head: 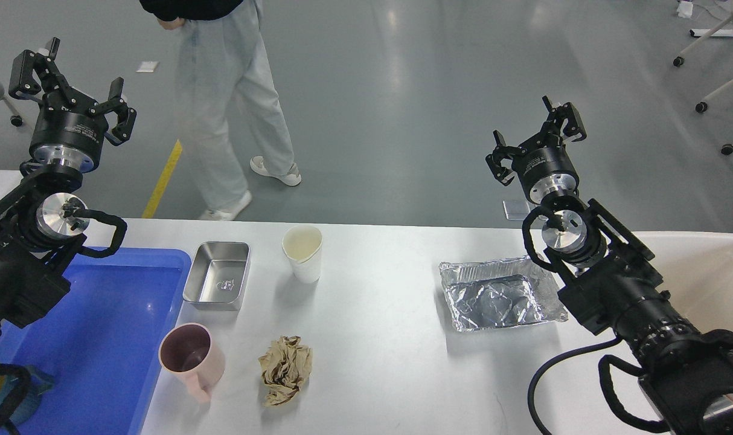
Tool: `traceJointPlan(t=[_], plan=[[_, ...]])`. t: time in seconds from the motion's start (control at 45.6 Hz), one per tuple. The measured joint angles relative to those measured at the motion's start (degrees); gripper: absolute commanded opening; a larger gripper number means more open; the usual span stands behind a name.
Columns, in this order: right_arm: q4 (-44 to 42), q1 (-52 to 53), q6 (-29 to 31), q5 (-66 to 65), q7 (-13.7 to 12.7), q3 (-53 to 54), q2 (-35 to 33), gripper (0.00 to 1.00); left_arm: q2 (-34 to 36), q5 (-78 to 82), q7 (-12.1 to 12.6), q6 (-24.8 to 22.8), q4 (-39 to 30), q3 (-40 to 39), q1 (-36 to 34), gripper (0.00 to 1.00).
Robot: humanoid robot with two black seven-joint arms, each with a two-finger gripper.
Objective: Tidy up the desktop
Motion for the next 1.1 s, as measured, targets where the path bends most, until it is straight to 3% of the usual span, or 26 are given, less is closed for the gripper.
traceJointPlan(t=[0.811, 1.095], plan=[[0.1, -0.1, 0.1, 0.0, 0.0, 0.0, 0.4, 1.0, 0.9, 1.4, -0.5, 0.0, 0.1, -0.3, 0.4, 0.97], [0.0, -0.3, 0.1, 0.0, 0.0, -0.2, 0.3, 1.0, 2.3, 10.7, -1.4, 2.9, -0.2, -0.7, -0.2, 0.97]])
